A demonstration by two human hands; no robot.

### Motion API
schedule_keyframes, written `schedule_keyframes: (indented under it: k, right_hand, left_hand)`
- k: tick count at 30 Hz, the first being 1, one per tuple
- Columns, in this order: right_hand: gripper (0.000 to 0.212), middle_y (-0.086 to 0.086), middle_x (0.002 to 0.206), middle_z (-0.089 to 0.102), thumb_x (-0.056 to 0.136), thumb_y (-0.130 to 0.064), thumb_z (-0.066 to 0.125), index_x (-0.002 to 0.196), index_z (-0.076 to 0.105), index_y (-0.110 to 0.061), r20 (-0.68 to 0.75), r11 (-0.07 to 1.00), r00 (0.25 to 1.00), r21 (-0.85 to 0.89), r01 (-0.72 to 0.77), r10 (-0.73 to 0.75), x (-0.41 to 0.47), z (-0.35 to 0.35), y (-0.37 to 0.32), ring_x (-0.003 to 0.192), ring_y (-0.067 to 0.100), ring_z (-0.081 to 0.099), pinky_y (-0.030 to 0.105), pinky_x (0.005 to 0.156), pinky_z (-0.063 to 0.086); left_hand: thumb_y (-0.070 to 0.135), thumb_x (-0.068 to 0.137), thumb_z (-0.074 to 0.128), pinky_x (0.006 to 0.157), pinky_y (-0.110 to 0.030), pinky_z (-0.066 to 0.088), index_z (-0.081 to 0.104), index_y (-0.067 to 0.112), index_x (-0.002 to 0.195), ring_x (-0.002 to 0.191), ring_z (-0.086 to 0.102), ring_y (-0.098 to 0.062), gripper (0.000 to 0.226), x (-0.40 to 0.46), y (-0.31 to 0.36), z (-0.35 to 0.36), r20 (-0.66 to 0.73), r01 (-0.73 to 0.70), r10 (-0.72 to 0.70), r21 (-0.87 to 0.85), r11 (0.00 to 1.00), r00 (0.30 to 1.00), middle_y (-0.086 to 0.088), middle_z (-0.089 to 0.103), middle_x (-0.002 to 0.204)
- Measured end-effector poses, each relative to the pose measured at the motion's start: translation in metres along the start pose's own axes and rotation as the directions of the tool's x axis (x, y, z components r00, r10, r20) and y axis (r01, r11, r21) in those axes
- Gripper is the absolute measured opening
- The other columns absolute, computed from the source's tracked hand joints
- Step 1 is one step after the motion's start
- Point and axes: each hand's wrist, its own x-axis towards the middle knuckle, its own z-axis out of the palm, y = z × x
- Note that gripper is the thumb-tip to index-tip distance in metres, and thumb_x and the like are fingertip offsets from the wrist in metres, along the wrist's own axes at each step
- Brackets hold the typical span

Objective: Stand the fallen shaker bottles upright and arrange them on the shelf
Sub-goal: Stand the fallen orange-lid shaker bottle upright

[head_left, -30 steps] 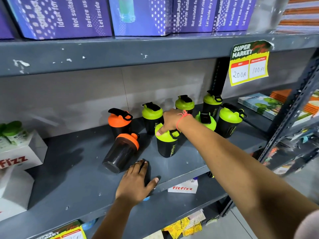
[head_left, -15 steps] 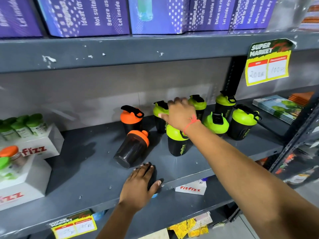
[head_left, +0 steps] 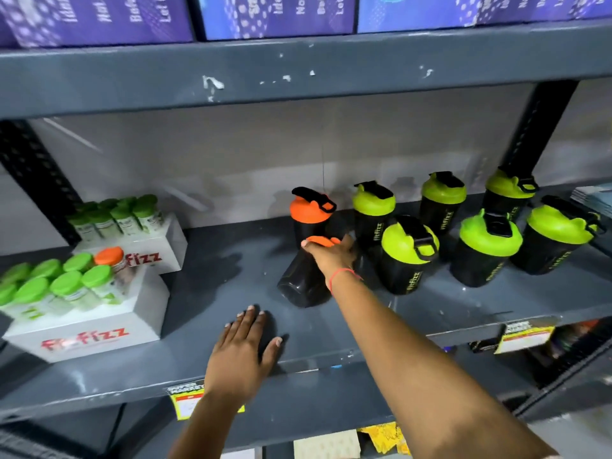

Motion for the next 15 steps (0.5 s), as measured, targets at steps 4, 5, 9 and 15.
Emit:
schedule_keyframes:
  k: [4, 5, 9, 15]
  right_hand:
    - [0.085, 0.005, 0.133, 0.05, 0.063, -0.028, 0.076, 0.133, 0.029, -0.018, -0.02, 0.982, 0.999, 0.186, -0.028, 0.032, 0.003, 0.0, 0.01, 0.119, 0.029, 0.05, 0.042, 0.102, 0.044]
    - [0.084, 0.004, 0.132, 0.049, 0.064, -0.028, 0.075, 0.134, 0.028, -0.019, -0.039, 0.981, 0.999, 0.193, 0.006, 0.002, 0.001, -0.001, 0.013, 0.119, 0.027, 0.049, 0.036, 0.1, 0.044]
    - [0.085, 0.009, 0.132, 0.045, 0.064, -0.026, 0.076, 0.135, 0.03, -0.023, -0.168, 0.925, 0.919, 0.078, 0.373, -0.356, -0.021, -0.01, 0.015, 0.119, 0.025, 0.049, 0.032, 0.097, 0.041]
    - [0.076, 0.024, 0.132, 0.049, 0.058, -0.024, 0.084, 0.118, 0.038, -0.019, -0.069, 0.496, 0.526, -0.455, 0.74, -0.847, -0.045, -0.028, 0.043, 0.122, 0.041, 0.048, 0.042, 0.096, 0.047]
  left_hand:
    - [0.062, 0.085, 0.011, 0.116, -0.029, 0.0, 0.019, 0.023, 0.145, 0.145, 0.008, -0.017, 0.072, 0.005, -0.004, 0.006, -0.009, -0.003, 0.003, 0.043, 0.999, 1.0, 0.001, 0.013, 0.157]
    - [0.06, 0.089, 0.015, 0.116, -0.029, -0.001, 0.017, 0.023, 0.146, 0.146, 0.006, -0.016, 0.068, 0.004, -0.004, 0.007, 0.002, -0.003, 0.003, 0.059, 0.998, 1.0, 0.001, 0.011, 0.158]
    - [0.051, 0.096, 0.021, 0.117, -0.032, -0.005, 0.003, 0.021, 0.147, 0.146, -0.005, -0.018, 0.061, 0.007, -0.005, 0.009, 0.088, -0.008, 0.001, 0.085, 0.996, 0.996, -0.002, -0.003, 0.159]
    - [0.05, 0.096, 0.021, 0.118, -0.035, -0.004, 0.002, 0.021, 0.147, 0.146, -0.005, -0.023, 0.062, 0.026, 0.001, 0.007, 0.165, -0.054, 0.039, 0.086, 0.995, 0.986, -0.008, -0.004, 0.159]
